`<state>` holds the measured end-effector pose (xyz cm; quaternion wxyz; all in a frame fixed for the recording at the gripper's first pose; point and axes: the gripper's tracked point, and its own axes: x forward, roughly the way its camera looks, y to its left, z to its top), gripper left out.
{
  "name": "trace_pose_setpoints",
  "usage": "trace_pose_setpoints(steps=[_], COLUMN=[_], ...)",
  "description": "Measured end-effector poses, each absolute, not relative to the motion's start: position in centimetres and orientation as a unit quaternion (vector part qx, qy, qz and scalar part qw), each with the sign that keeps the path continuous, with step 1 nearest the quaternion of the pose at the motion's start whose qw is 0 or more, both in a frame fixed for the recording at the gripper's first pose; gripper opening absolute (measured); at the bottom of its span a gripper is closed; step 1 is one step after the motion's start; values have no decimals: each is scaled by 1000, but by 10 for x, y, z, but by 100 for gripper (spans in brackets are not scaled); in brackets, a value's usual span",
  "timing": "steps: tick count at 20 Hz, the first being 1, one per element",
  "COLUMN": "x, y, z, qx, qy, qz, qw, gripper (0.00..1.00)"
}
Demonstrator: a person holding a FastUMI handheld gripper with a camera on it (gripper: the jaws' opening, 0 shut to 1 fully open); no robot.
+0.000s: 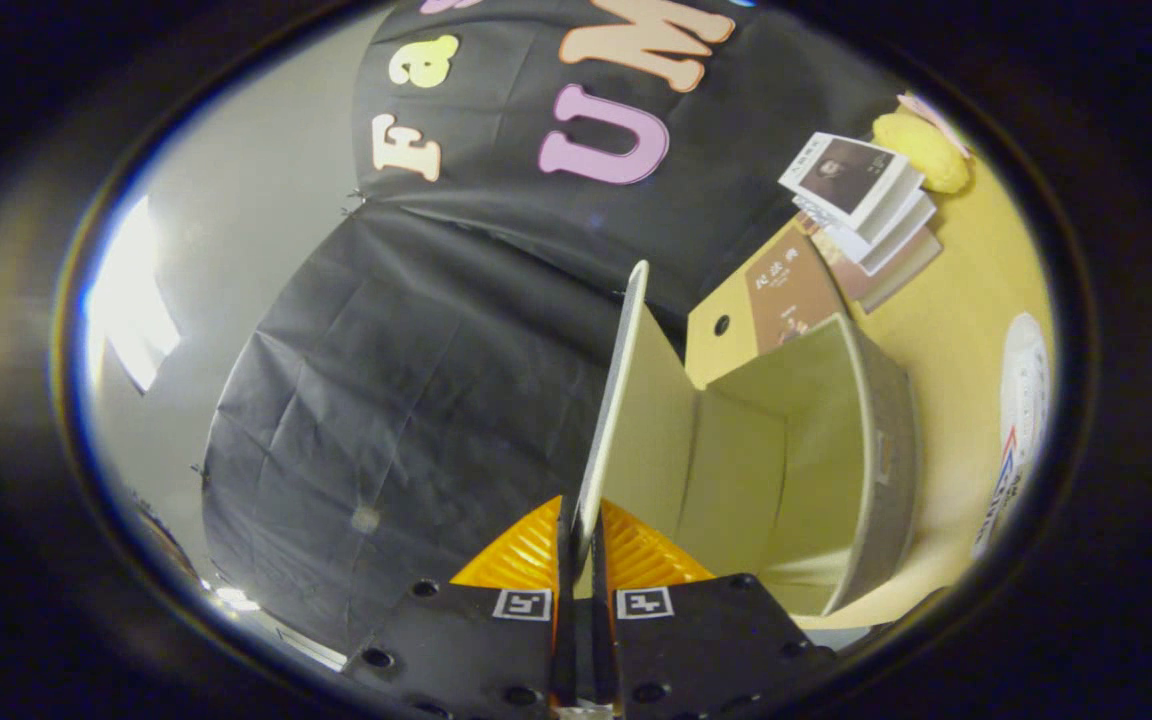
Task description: Open the storage box then place both shoes into the box .Put the left shoe in first, then the right shoe, with the right side of both shoes facing outward in a uniform manner.
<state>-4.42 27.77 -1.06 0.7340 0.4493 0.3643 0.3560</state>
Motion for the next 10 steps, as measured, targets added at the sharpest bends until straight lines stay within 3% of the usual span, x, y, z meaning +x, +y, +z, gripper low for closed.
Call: trace_pose_setpoints(steps=[10], x=[-41], y=[383], z=[15], qx=[417], qy=[363], qz=[418], qw=[721], gripper=[10])
